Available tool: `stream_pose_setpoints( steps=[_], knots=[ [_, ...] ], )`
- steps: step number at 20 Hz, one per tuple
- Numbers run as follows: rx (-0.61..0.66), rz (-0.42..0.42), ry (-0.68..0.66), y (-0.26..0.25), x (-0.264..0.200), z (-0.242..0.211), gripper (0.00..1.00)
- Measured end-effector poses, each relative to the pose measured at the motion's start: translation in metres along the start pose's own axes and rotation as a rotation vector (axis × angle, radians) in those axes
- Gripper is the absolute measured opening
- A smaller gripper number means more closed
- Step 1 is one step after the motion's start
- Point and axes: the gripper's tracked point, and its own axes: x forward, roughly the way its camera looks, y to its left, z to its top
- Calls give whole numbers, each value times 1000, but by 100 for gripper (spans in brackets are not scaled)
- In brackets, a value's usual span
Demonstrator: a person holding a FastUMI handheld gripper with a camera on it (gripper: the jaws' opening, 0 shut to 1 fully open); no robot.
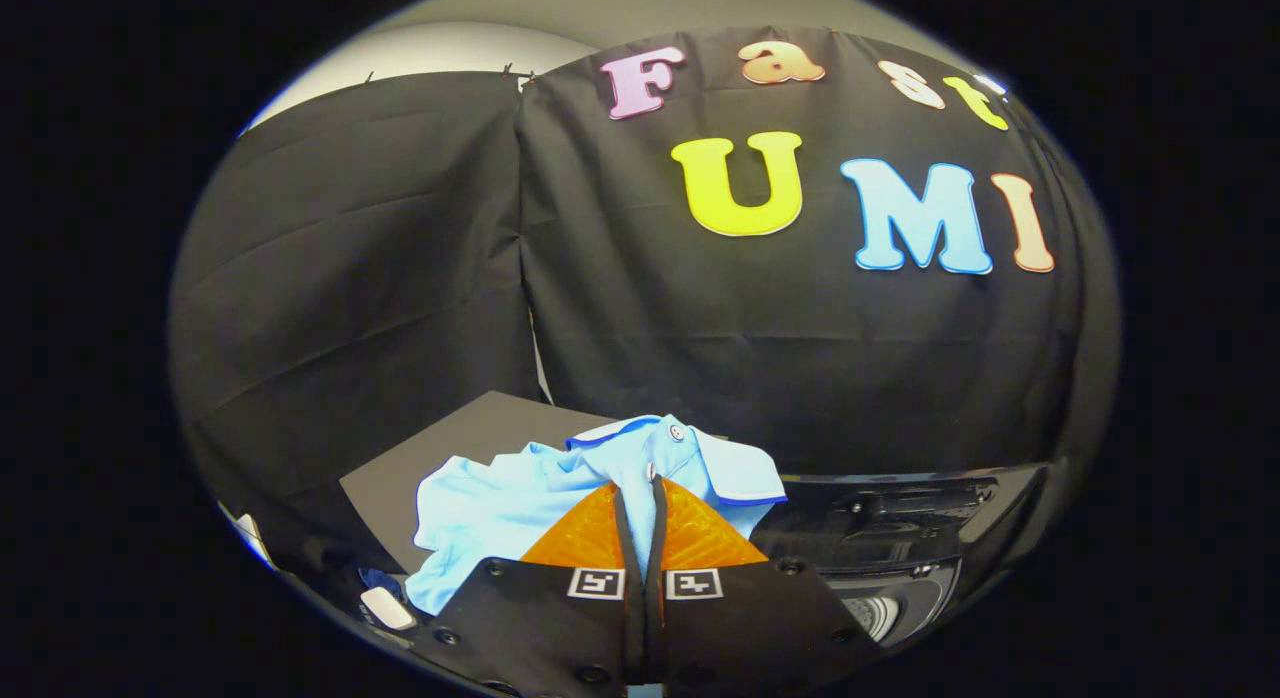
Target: Put the clothes into the washing machine and then close the washing machine lid.
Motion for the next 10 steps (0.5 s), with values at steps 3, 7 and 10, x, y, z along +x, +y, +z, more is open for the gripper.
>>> stream_pose_setpoints(
  steps=[3, 7, 10],
  knots=[
    [24, -24, -15, -21, -12, 3, 1],
    [30, -74, -29, -54, -28, 6, 1],
    [32, -120, -40, -79, -39, 9, 1]
  ],
)
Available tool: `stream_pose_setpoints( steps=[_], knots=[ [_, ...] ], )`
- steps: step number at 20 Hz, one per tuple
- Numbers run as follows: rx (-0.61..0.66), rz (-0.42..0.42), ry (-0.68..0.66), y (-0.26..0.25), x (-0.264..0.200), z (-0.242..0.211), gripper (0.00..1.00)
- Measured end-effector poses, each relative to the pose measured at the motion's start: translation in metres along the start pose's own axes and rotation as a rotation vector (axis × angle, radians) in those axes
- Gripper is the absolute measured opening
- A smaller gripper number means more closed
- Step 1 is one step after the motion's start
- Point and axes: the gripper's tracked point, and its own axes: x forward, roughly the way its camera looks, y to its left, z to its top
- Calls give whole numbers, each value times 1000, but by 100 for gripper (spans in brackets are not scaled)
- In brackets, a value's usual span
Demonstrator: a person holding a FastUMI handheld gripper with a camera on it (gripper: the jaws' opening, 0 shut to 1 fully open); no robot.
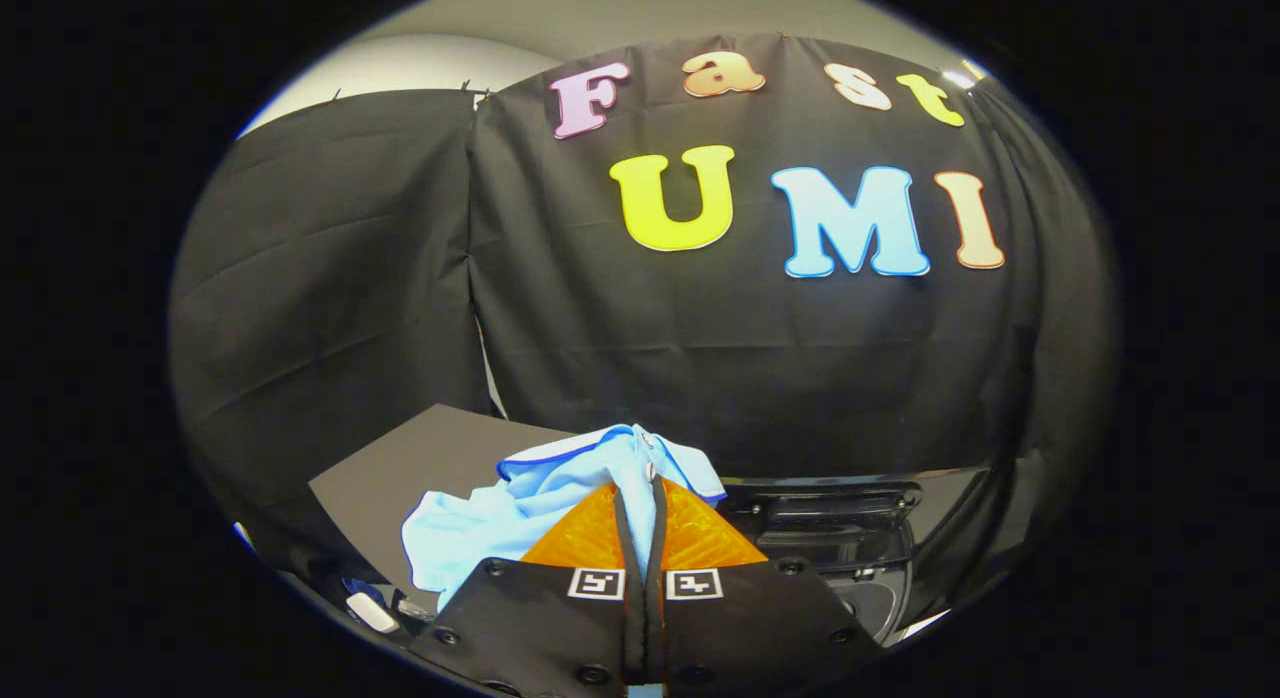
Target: Put the clothes into the washing machine and then close the washing machine lid.
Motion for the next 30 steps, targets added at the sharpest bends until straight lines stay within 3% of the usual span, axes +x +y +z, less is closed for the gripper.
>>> stream_pose_setpoints(
  steps=[12, 19, 30],
  knots=[
    [24, -156, 1, -92, -36, -14, 1],
    [16, -205, 75, -124, -37, -57, 1],
    [59, -235, 235, -135, -13, -156, 1]
  ],
)
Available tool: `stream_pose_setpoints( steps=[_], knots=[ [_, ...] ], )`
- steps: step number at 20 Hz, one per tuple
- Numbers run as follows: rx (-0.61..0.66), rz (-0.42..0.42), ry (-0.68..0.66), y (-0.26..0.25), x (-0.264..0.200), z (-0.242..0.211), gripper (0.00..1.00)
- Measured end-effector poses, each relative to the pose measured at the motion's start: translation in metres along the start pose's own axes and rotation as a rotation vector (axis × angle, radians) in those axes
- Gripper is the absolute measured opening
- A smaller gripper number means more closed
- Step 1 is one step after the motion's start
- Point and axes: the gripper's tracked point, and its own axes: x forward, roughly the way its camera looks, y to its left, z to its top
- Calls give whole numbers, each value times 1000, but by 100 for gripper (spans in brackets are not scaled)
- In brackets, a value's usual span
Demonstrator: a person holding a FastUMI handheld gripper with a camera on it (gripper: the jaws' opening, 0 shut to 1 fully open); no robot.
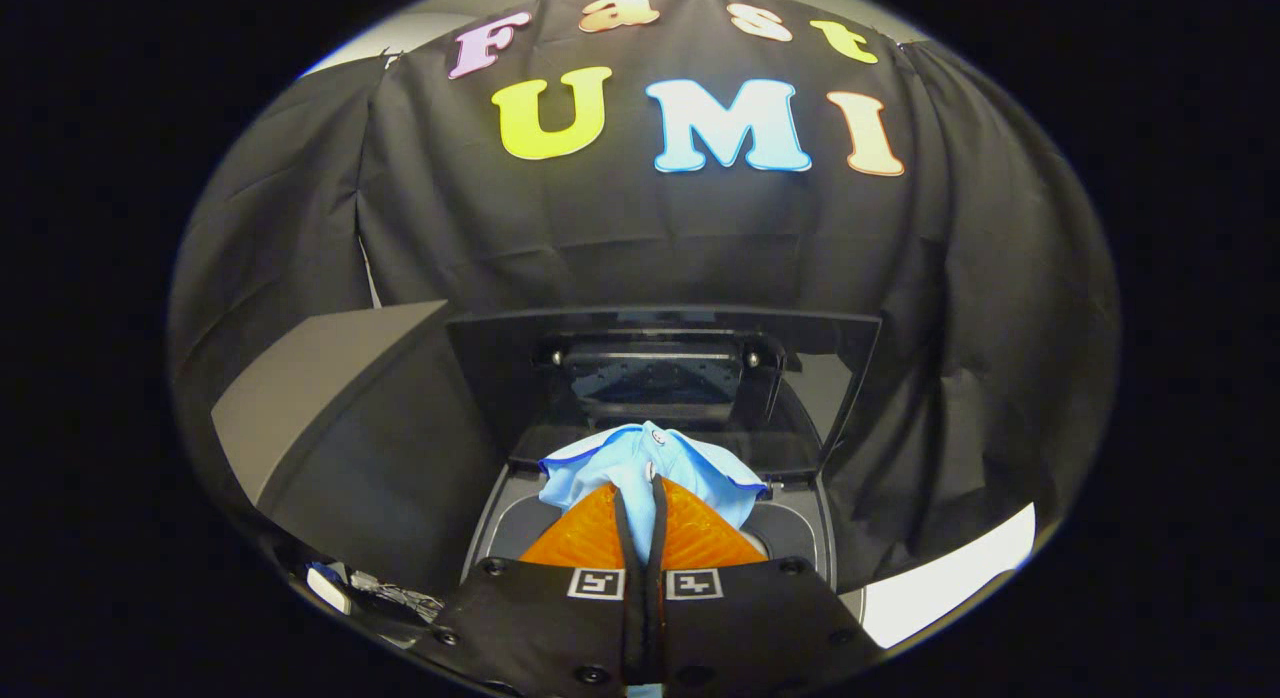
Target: Put the clothes into the washing machine and then close the washing machine lid.
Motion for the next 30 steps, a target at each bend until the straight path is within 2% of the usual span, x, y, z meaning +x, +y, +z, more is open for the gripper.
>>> stream_pose_setpoints(
  steps=[6, 13, 21, 23, 28, 30],
  knots=[
    [-33, -42, 78, -2, 26, -39, 1],
    [-6, -68, 175, 1, 52, -80, 2],
    [29, -77, 223, 0, 62, -104, 8],
    [33, -79, 213, -1, 57, -101, 22],
    [26, -112, 158, -9, 51, -83, 97],
    [26, -113, 146, -10, 49, -76, 97]
  ],
)
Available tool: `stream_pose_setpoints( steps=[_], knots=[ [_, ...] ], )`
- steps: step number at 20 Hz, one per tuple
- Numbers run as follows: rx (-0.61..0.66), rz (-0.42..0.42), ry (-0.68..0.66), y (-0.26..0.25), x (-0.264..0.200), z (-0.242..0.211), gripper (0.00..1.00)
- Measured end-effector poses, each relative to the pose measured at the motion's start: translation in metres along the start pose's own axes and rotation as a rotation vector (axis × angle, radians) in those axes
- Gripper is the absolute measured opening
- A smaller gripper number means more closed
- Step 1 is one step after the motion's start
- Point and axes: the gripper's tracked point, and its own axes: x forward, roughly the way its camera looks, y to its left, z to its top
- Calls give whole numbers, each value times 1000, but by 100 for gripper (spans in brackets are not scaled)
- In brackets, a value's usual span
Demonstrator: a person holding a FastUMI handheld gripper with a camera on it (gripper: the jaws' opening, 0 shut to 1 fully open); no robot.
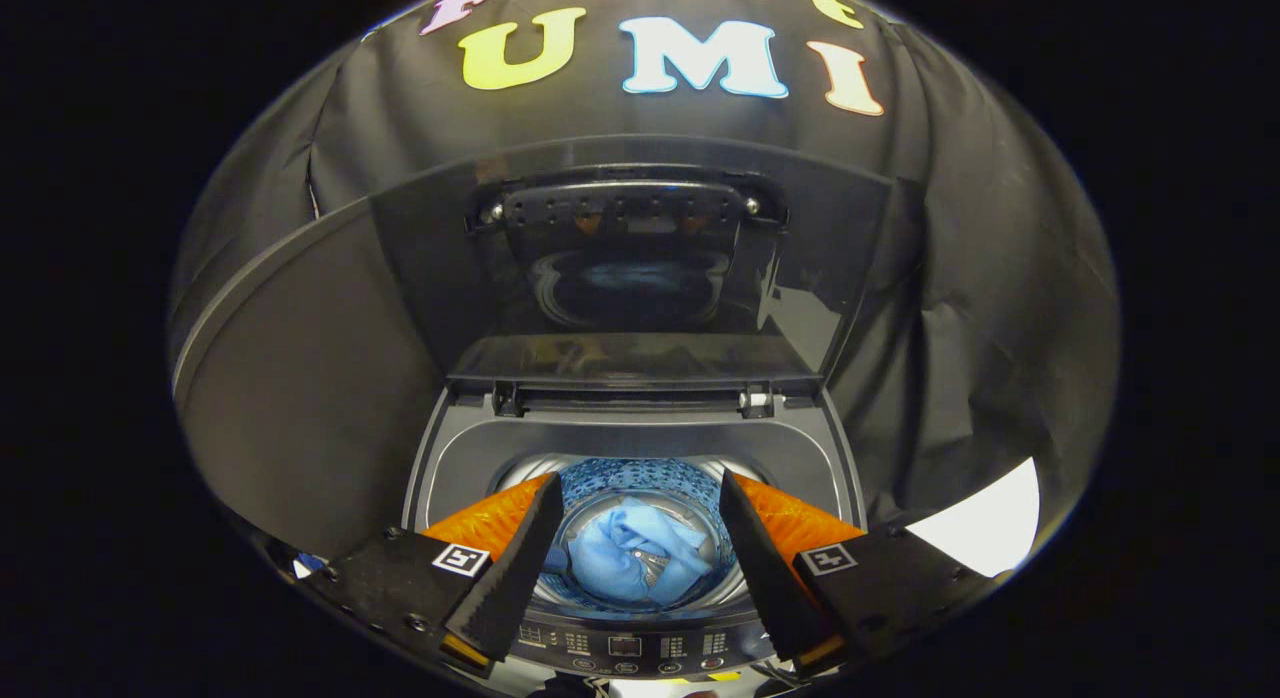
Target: Put the clothes into the washing machine and then close the washing machine lid.
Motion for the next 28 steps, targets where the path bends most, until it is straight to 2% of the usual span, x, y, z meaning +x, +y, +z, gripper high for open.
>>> stream_pose_setpoints(
  steps=[6, 17, 21, 28],
  knots=[
    [-10, 24, -70, 4, -24, 26, 97],
    [-16, 42, -292, 16, -61, 108, 97],
    [-13, 37, -391, 21, -64, 135, 97],
    [9, 38, -487, 23, -54, 179, 96]
  ],
)
